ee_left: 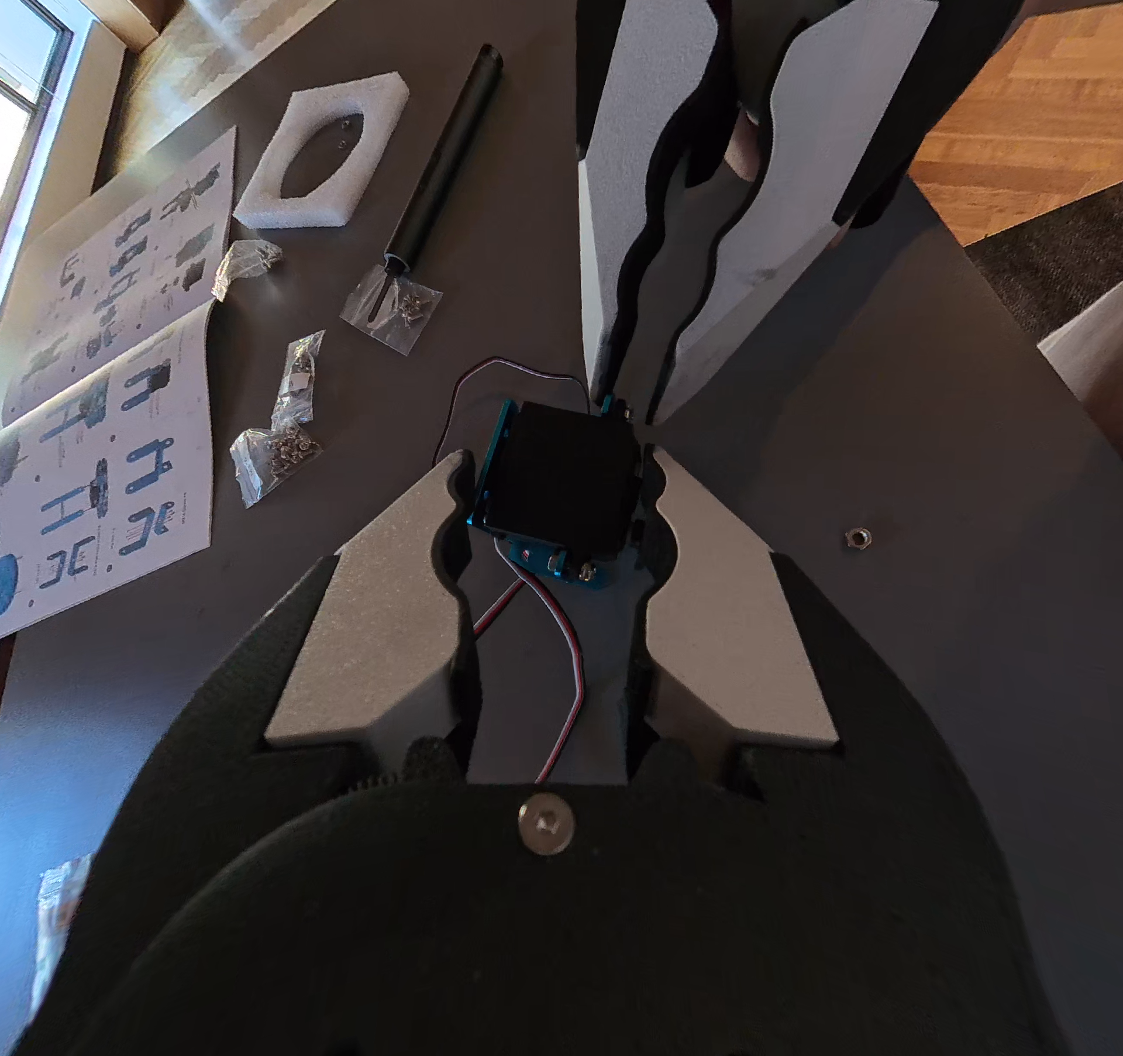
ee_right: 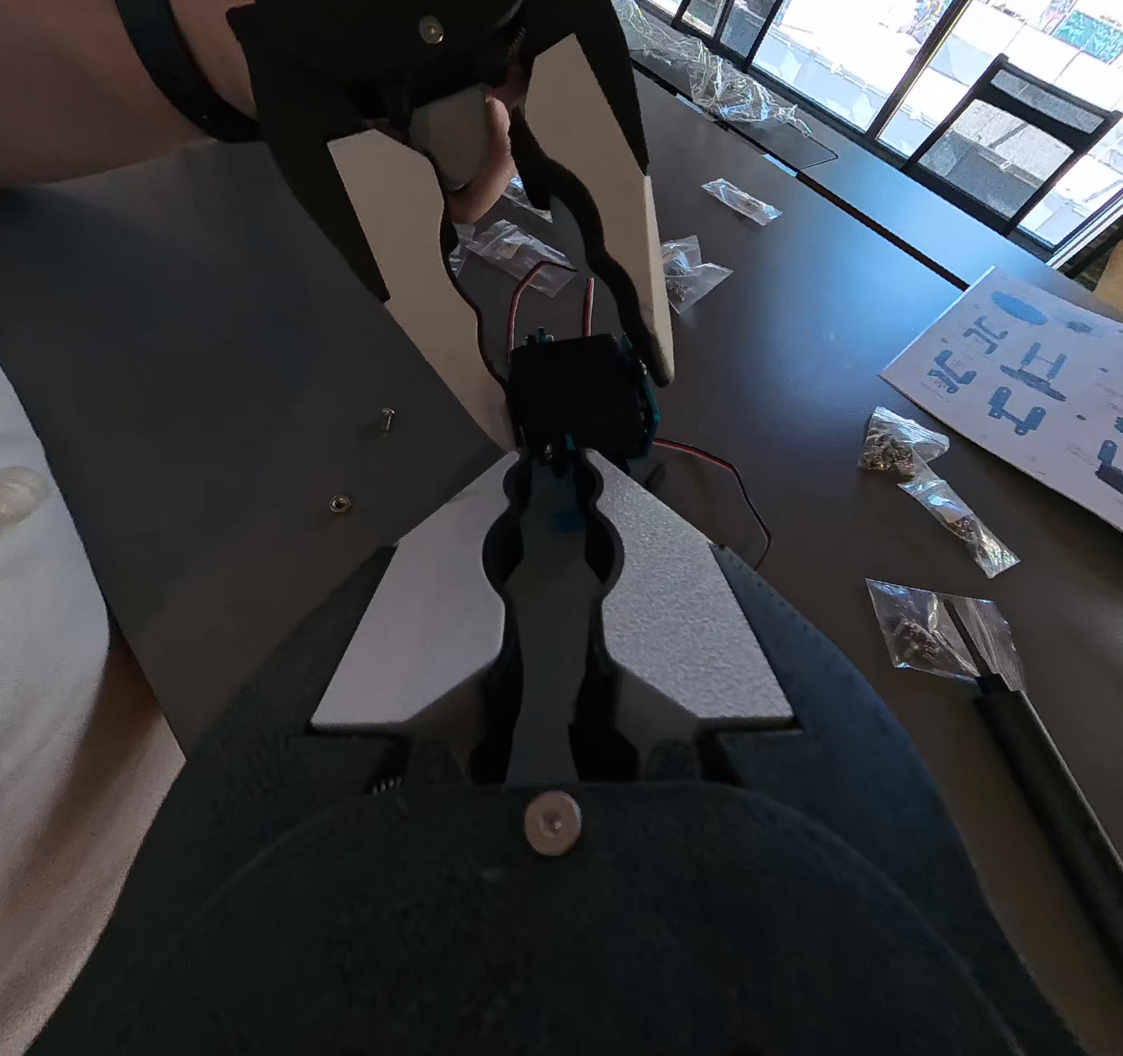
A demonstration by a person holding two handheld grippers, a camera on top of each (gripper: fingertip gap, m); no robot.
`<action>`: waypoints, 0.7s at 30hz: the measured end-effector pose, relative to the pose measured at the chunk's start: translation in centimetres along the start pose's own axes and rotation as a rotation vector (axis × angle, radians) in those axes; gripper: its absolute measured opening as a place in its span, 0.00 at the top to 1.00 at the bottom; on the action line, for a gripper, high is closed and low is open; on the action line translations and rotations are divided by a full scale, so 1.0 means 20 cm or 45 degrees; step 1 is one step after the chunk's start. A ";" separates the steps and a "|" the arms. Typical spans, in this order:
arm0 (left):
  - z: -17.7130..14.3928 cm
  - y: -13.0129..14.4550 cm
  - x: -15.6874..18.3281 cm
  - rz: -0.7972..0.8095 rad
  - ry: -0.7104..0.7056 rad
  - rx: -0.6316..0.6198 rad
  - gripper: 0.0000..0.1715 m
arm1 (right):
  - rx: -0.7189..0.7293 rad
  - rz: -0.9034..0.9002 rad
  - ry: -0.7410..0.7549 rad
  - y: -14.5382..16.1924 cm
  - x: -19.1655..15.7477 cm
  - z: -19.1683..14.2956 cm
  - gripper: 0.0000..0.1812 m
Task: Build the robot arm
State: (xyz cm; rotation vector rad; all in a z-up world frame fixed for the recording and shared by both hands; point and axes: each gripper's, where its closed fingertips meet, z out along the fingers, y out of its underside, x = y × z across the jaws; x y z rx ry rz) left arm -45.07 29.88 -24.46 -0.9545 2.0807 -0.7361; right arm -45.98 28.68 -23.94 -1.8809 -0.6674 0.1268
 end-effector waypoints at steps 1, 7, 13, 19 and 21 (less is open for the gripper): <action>0.00 0.00 0.00 -0.010 0.005 0.009 0.67 | 0.003 -0.001 0.003 0.00 0.00 0.00 0.92; -0.07 -0.05 -0.02 -0.078 -0.010 0.090 0.68 | 0.017 -0.010 0.007 -0.01 0.01 -0.01 0.92; -0.10 -0.03 -0.02 -0.104 -0.022 0.089 0.69 | 0.025 -0.013 0.009 0.00 0.02 -0.01 0.94; -0.08 0.00 -0.02 -0.126 -0.015 0.072 0.71 | 0.026 -0.016 0.009 0.00 0.03 0.00 0.95; -0.08 0.00 -0.02 -0.115 -0.024 0.066 0.72 | 0.023 -0.024 0.012 0.00 0.03 0.00 0.95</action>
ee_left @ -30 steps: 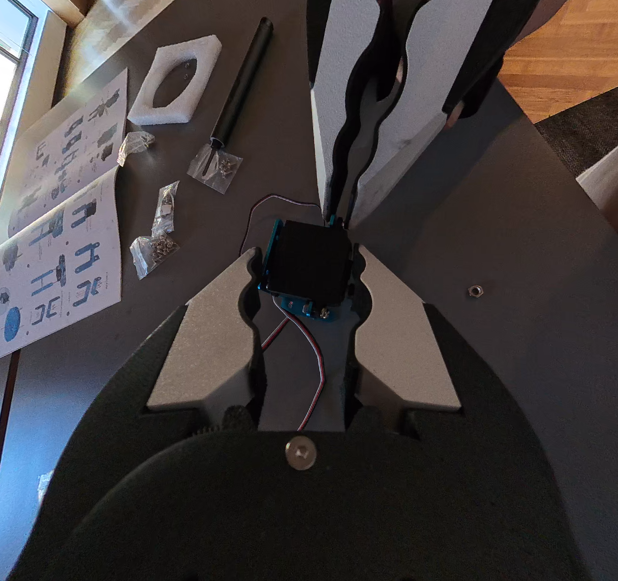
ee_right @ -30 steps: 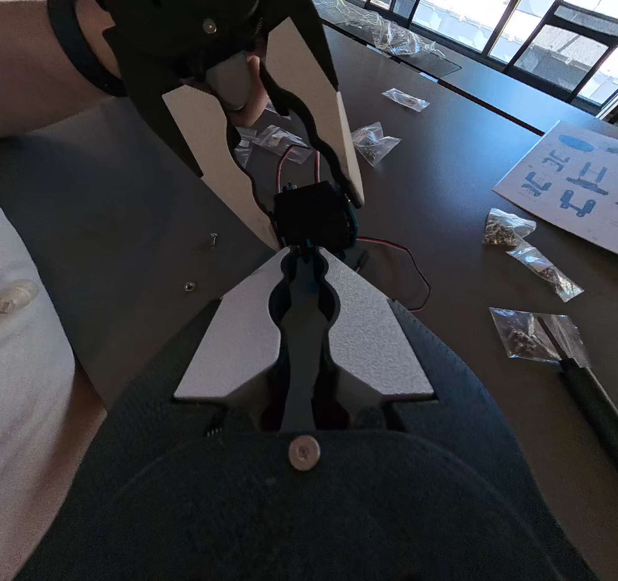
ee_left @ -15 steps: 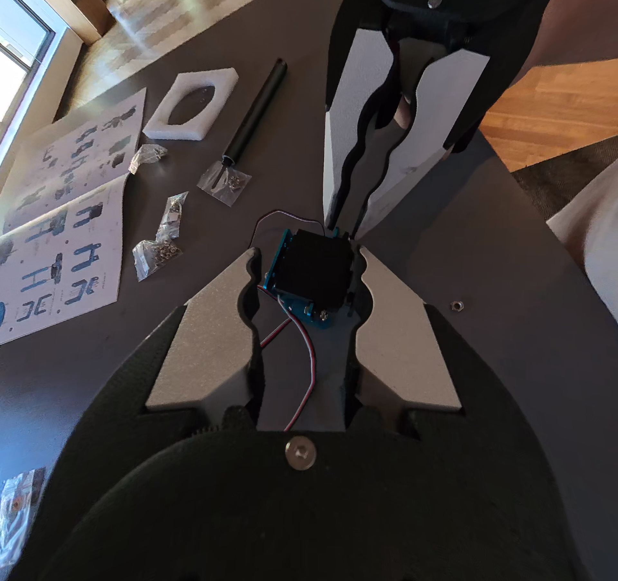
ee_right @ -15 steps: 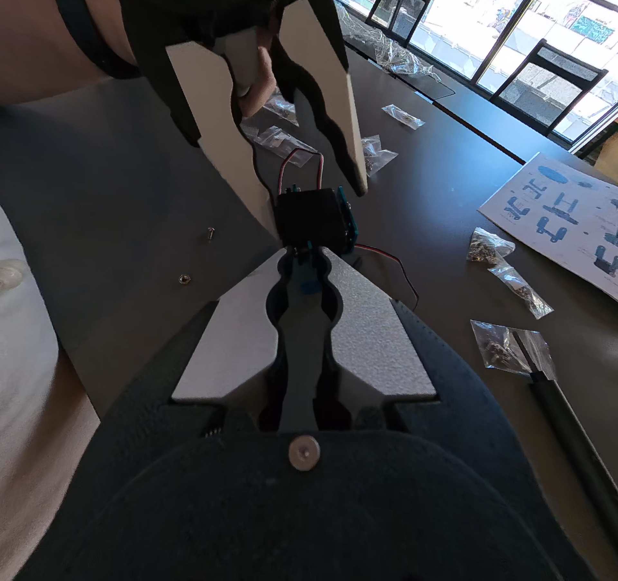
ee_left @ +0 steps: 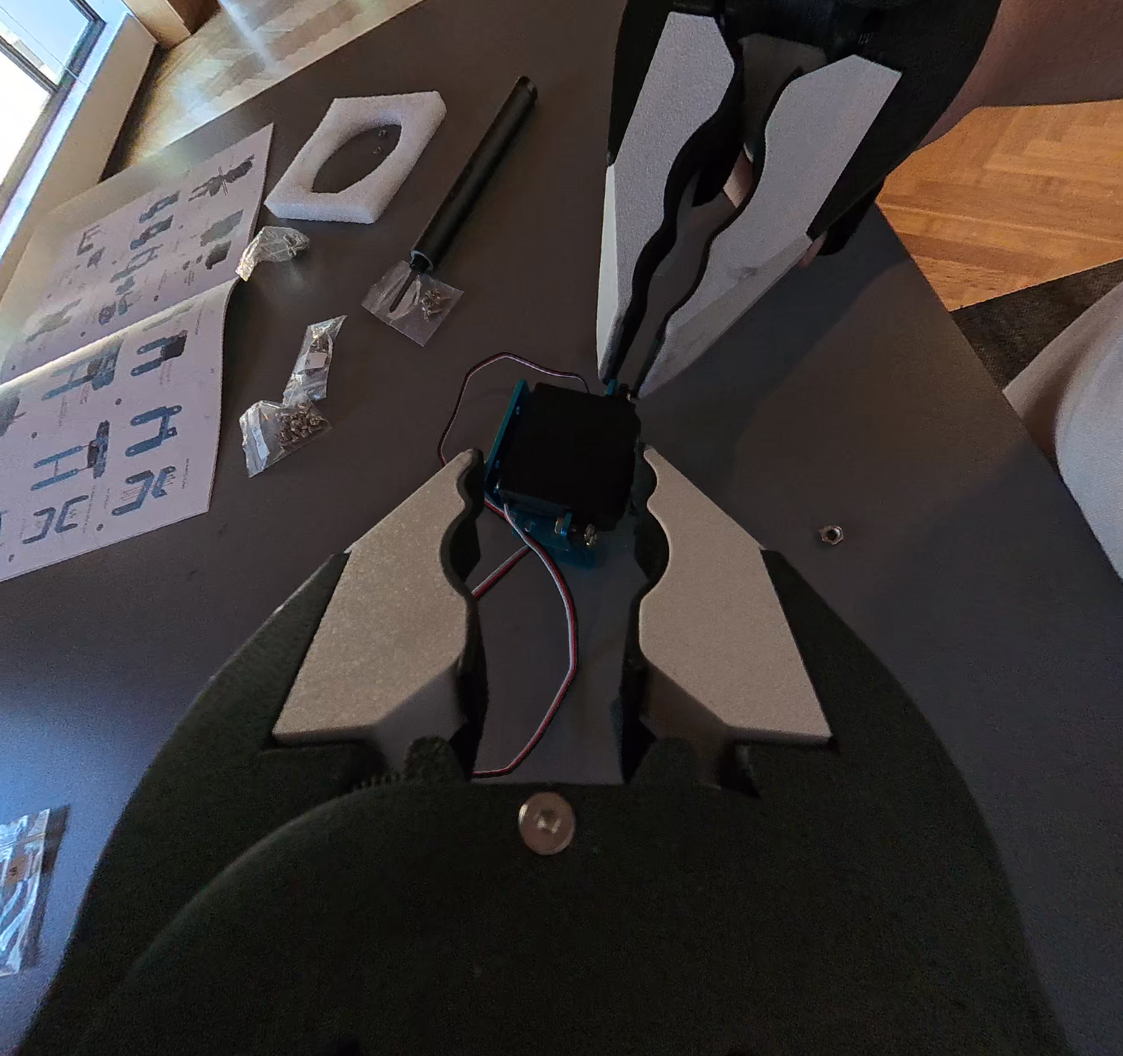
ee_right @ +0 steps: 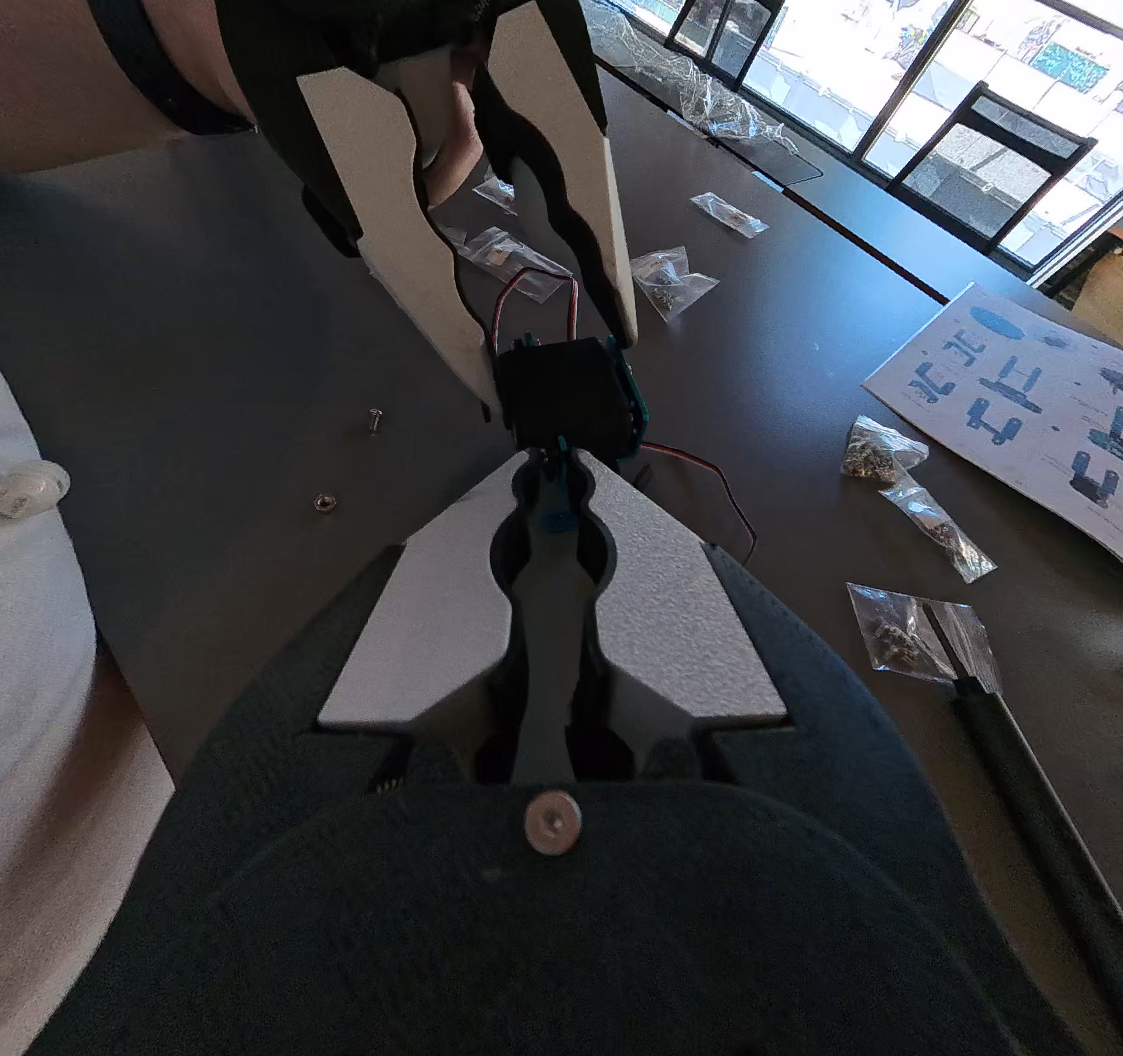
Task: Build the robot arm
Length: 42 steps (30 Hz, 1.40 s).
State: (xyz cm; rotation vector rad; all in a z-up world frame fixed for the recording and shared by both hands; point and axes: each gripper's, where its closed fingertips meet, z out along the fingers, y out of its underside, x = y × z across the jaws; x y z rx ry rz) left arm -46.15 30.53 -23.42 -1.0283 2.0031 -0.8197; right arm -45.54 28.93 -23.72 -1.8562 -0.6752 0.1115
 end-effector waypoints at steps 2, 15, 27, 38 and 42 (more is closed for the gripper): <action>0.00 0.00 0.00 0.020 -0.016 -0.002 0.72 | -0.003 -0.007 0.003 0.00 0.00 0.00 0.95; -0.08 0.05 -0.03 -0.049 -0.051 -0.021 0.74 | -0.005 -0.032 -0.006 0.00 0.00 0.01 0.96; -0.09 0.08 -0.01 -0.108 -0.010 0.002 0.81 | -0.013 -0.057 -0.006 0.00 0.00 0.01 0.96; -0.10 0.11 -0.04 -0.100 -0.017 -0.024 0.78 | -0.011 -0.056 -0.012 0.00 -0.01 0.01 0.96; -0.11 0.08 -0.06 -0.099 0.022 0.021 0.70 | -0.011 -0.057 -0.015 0.00 -0.01 0.01 0.96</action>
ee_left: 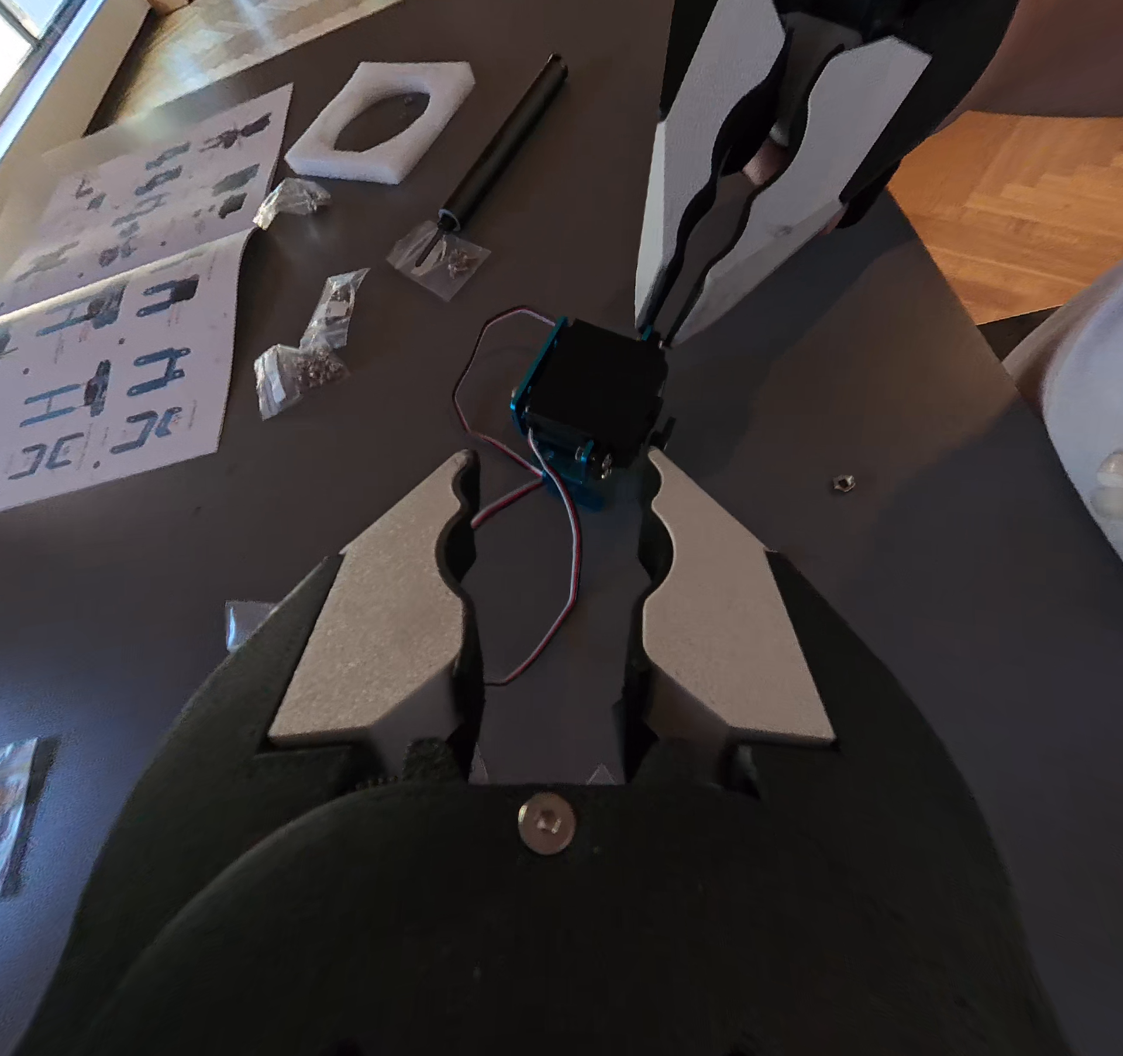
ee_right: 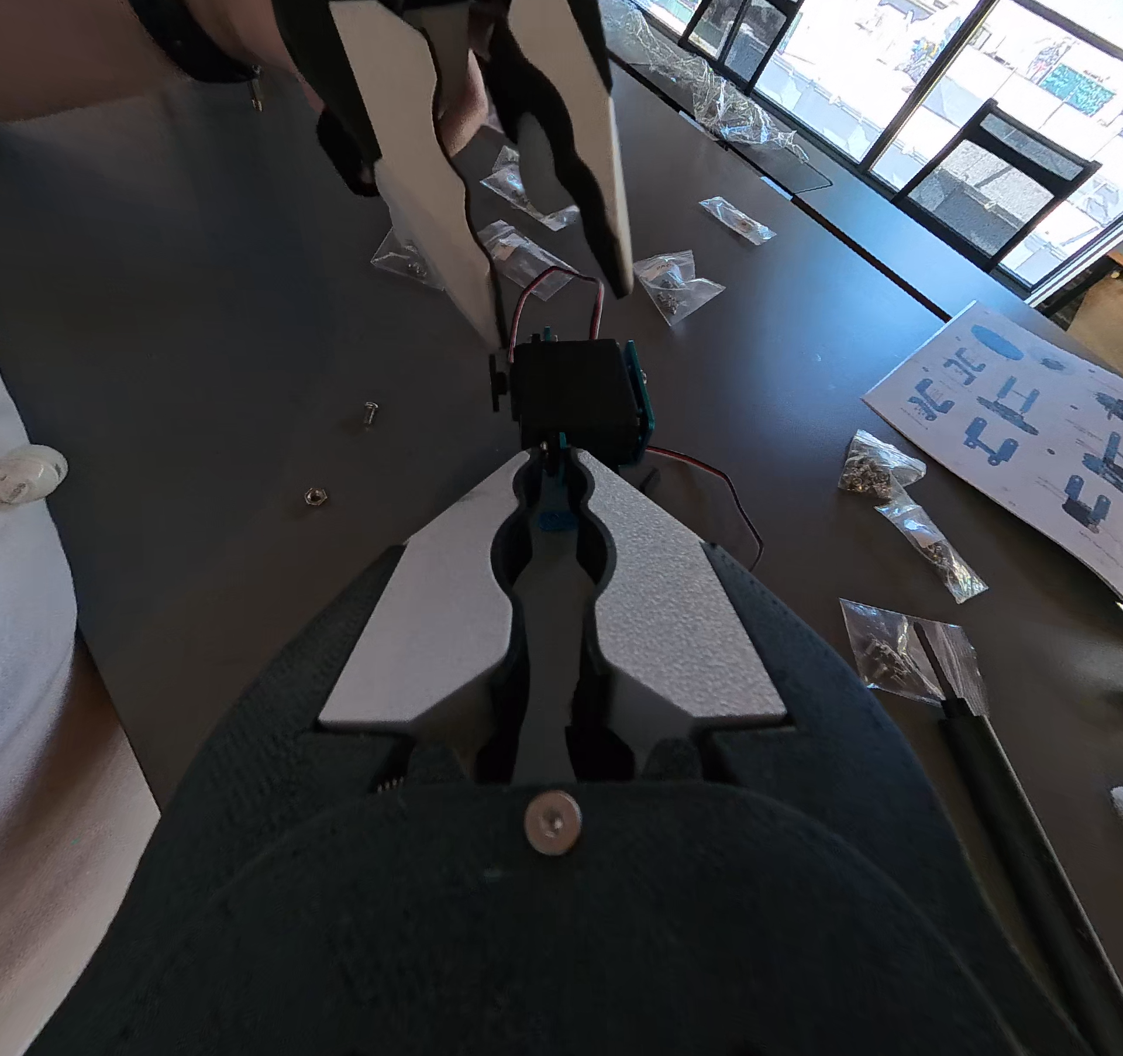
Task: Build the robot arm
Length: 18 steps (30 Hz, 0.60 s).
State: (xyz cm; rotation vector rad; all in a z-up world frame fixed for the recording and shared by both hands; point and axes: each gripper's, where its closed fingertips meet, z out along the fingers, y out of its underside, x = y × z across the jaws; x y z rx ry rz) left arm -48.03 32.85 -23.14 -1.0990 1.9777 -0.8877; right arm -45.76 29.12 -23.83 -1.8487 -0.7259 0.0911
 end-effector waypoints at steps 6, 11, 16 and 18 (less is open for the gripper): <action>0.03 -0.05 0.02 0.072 0.154 0.037 0.70 | 0.000 0.000 -0.005 0.00 0.00 0.00 0.96; 0.06 -0.04 0.04 0.069 0.251 0.020 0.72 | -0.006 -0.003 -0.006 0.00 0.00 0.00 0.95; 0.07 -0.04 0.04 0.055 0.273 0.035 0.73 | -0.008 0.000 -0.004 0.00 0.00 0.00 0.95; 0.06 -0.03 0.04 0.043 0.283 0.031 0.73 | -0.009 -0.001 -0.008 0.00 0.00 0.00 0.95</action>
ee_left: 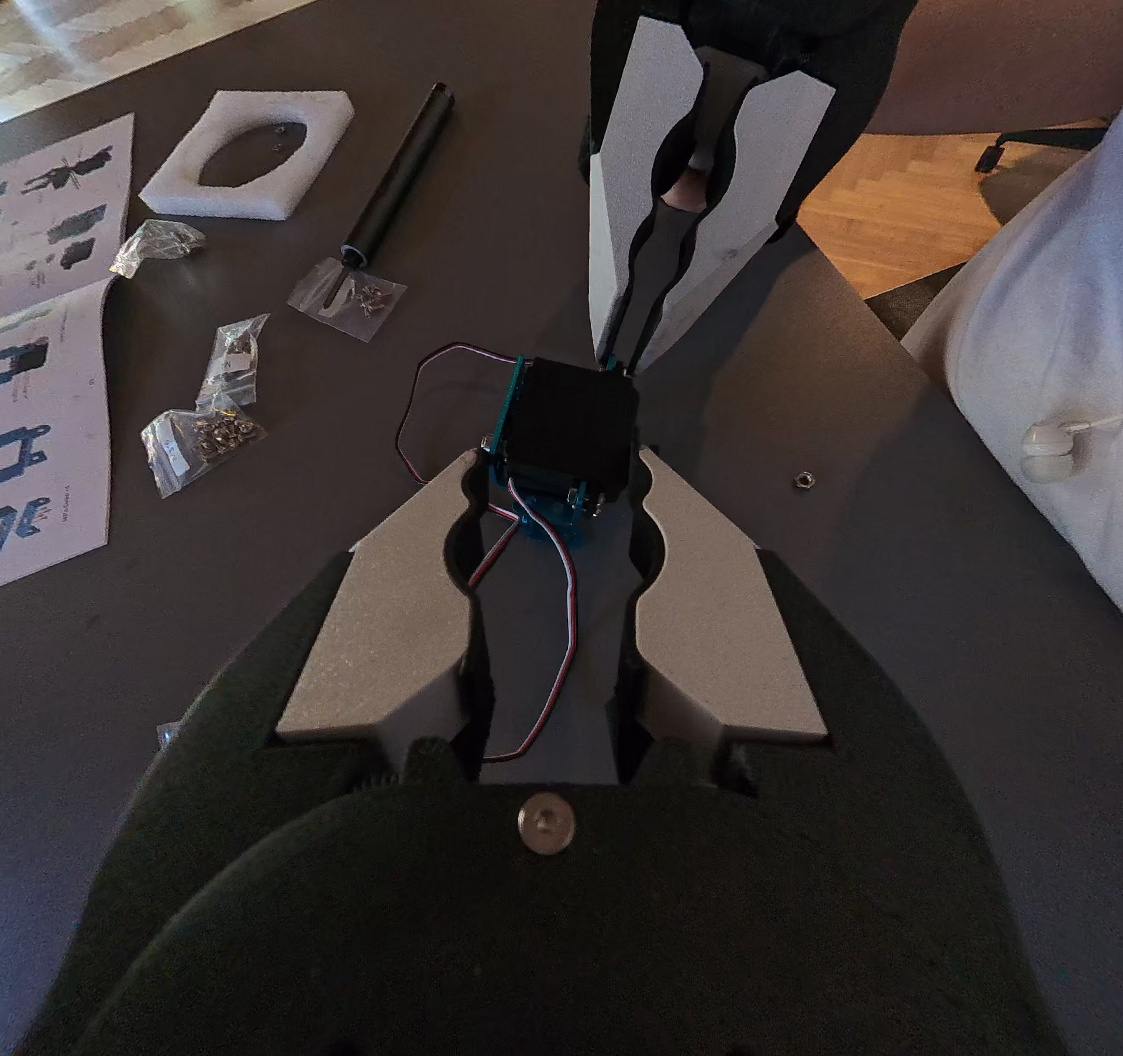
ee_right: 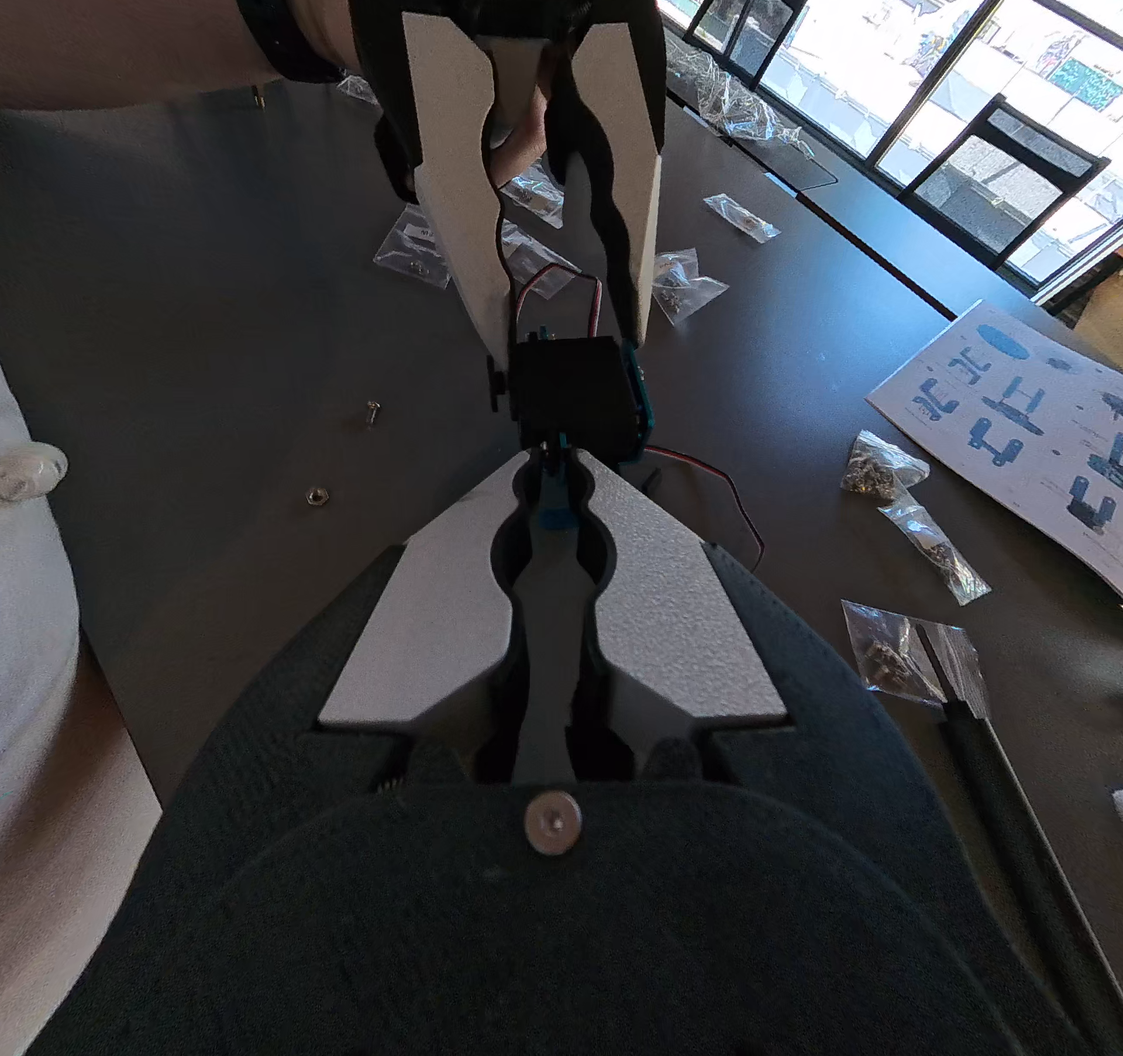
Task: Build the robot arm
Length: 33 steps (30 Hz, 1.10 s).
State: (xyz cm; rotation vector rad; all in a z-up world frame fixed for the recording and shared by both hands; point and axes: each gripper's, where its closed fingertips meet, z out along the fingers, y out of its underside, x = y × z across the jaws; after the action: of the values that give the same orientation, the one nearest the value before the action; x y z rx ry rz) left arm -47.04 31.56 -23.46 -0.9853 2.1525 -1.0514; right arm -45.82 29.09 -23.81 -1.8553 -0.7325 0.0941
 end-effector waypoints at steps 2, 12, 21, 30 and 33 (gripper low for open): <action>0.00 0.00 0.00 0.006 -0.001 -0.004 0.73 | -0.003 -0.006 0.000 0.00 0.00 0.00 0.95; 0.00 0.00 0.00 -0.010 0.009 -0.016 0.74 | -0.010 -0.010 -0.004 0.00 0.00 0.00 0.95; 0.01 0.00 0.00 -0.023 0.002 -0.013 0.73 | -0.009 -0.015 0.003 0.01 0.00 0.00 0.95; 0.01 0.00 0.00 -0.016 -0.001 -0.029 0.73 | -0.001 -0.015 0.006 0.00 0.00 0.00 0.95; 0.01 0.00 0.00 -0.025 -0.002 -0.027 0.73 | 0.001 -0.013 0.006 0.00 0.00 0.00 0.95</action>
State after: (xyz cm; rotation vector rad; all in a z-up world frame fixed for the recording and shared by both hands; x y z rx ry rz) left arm -46.92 31.49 -23.60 -1.0184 2.1612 -1.0386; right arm -45.83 28.99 -23.89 -1.8504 -0.7386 0.0830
